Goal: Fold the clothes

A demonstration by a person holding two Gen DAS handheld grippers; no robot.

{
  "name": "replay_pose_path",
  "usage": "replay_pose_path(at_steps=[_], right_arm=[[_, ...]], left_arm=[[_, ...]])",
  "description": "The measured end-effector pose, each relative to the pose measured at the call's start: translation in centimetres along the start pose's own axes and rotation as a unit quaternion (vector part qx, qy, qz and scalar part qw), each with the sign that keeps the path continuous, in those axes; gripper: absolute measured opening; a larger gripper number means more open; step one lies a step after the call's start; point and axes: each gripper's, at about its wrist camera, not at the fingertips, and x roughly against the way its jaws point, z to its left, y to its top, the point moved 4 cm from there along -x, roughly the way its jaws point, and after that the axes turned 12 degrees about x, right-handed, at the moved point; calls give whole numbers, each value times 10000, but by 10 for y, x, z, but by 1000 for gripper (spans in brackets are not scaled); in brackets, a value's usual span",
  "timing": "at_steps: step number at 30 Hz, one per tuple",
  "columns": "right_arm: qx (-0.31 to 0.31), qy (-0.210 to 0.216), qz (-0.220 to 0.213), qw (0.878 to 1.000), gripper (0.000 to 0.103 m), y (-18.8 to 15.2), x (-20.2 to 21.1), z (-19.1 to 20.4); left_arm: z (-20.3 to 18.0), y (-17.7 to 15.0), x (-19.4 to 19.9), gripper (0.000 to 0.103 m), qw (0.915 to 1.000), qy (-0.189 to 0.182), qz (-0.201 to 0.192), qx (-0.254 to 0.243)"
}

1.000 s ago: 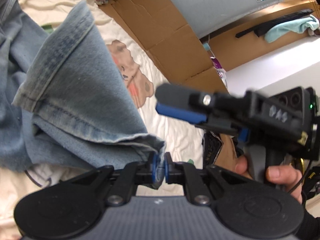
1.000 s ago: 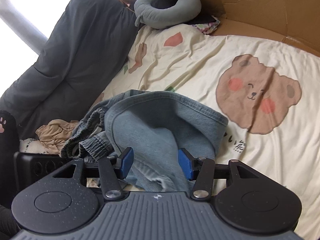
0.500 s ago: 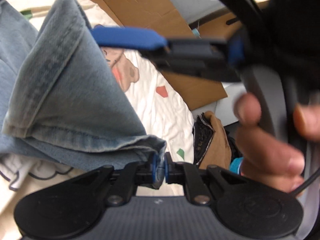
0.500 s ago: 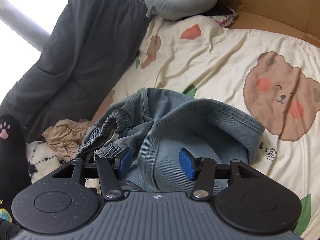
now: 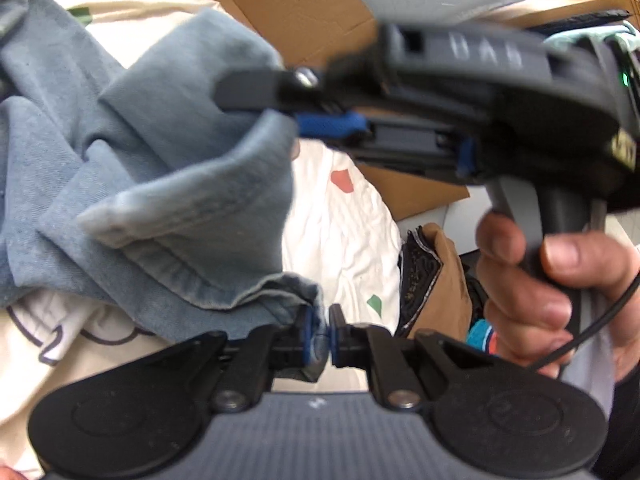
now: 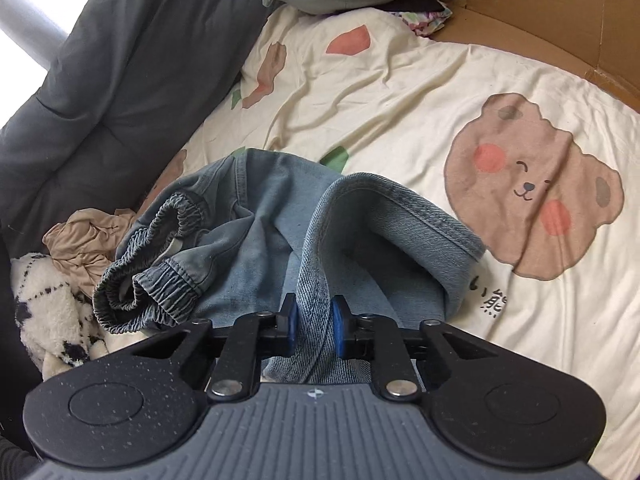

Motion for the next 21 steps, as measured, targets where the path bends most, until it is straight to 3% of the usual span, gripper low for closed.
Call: replay_pose_path(at_steps=[3,21], right_arm=[[-55,-45,-41,10000,15,-5,6,-8],[-250,-301,-267,9989,13,-39,41,-38]], left_arm=[[3,2,7,8,9999,38,-78,67],[8,27,40,44,9947,466,-724,557]])
